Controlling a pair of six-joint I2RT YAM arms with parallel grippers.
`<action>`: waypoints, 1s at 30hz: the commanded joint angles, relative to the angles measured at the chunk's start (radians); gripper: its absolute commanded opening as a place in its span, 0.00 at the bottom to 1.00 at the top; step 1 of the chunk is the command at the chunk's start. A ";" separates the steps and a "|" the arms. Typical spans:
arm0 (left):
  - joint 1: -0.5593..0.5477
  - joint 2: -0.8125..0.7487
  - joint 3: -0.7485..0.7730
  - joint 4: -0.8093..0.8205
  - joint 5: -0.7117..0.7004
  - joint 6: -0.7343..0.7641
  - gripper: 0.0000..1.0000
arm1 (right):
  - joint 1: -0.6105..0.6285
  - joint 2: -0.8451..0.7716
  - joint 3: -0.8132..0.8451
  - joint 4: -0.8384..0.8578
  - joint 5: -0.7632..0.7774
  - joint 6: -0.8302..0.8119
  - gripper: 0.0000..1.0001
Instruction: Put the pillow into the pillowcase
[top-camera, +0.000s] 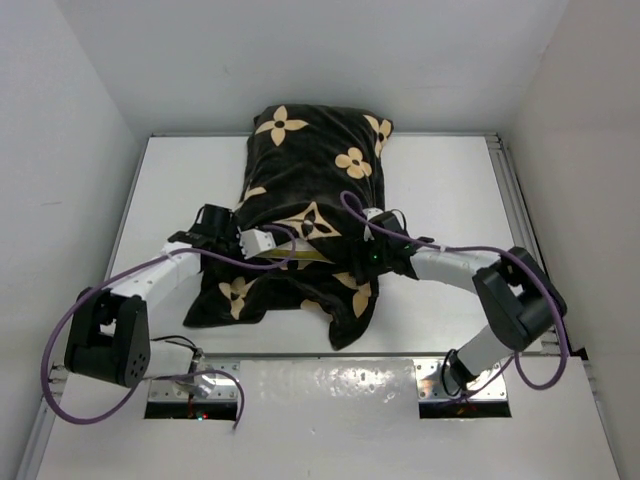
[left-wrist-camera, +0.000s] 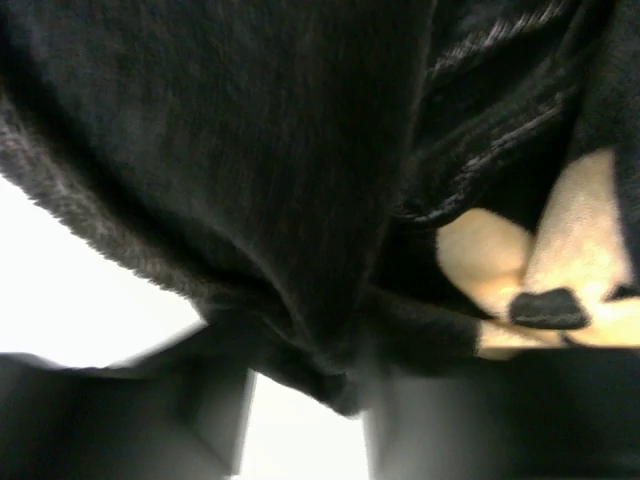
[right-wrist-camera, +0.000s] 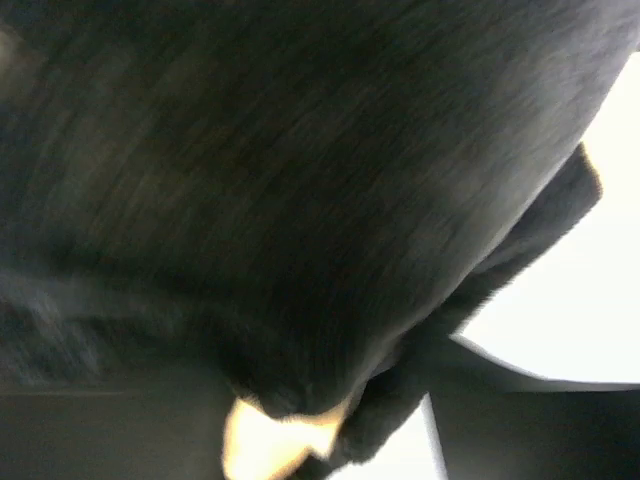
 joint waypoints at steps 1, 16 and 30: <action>0.014 0.031 0.050 0.009 -0.015 -0.016 0.14 | -0.083 0.042 0.010 0.164 -0.054 0.148 0.24; 0.089 -0.110 0.101 -0.659 0.169 0.562 0.97 | -0.281 -0.231 -0.049 -0.099 -0.327 -0.142 0.99; 0.223 0.065 0.580 -0.298 0.468 -0.248 1.00 | -0.553 0.216 0.572 -0.005 -0.630 0.146 0.52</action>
